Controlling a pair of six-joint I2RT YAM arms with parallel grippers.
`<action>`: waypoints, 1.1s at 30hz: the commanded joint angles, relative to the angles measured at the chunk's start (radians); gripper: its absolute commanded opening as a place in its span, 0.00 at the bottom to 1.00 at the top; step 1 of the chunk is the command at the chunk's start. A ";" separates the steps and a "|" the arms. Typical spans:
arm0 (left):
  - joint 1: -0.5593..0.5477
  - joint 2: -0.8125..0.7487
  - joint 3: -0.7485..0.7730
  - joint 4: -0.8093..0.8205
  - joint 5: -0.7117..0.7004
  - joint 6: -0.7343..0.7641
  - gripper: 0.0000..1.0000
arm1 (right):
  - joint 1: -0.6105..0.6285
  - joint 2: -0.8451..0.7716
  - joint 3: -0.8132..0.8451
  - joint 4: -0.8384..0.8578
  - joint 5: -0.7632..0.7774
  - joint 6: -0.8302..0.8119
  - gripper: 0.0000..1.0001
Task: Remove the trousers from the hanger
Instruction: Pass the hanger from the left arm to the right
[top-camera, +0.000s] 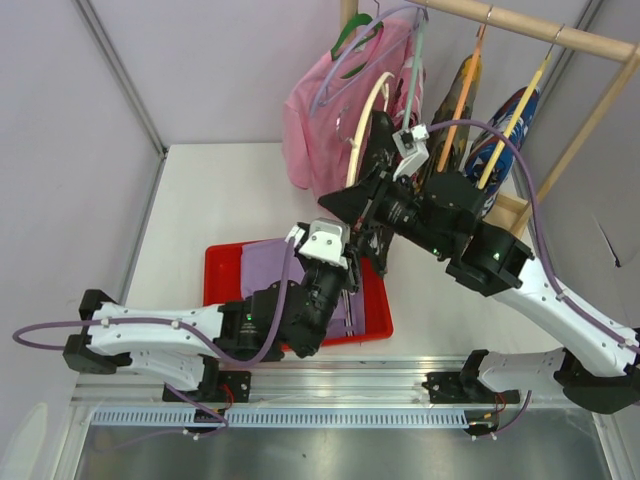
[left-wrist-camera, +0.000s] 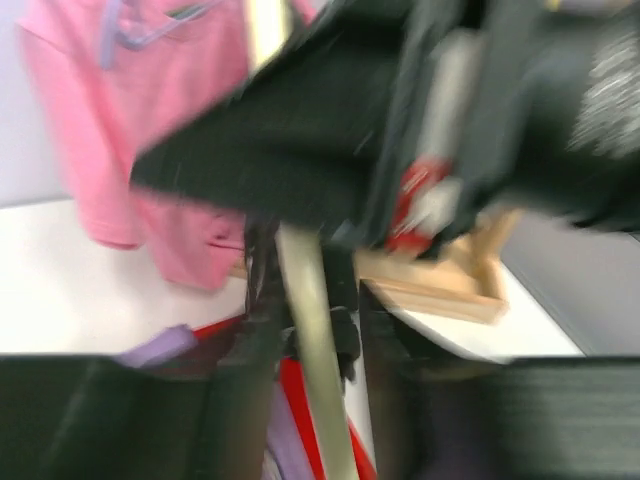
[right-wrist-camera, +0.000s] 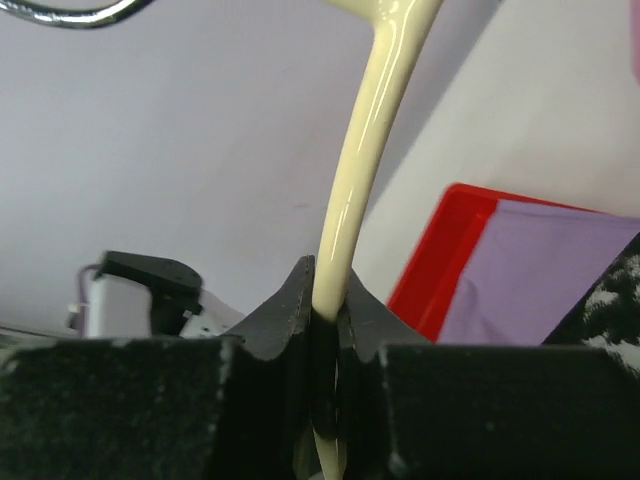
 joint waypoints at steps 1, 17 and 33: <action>-0.015 -0.088 0.084 -0.149 0.140 -0.170 0.46 | -0.004 -0.002 0.039 -0.015 0.020 -0.178 0.00; 0.017 -0.403 0.016 -0.722 0.151 -0.649 0.96 | -0.005 -0.047 0.013 -0.095 0.018 -0.285 0.00; 0.517 -0.248 0.084 -0.812 0.460 -0.667 0.98 | -0.002 -0.065 0.214 -0.388 0.027 -0.250 0.00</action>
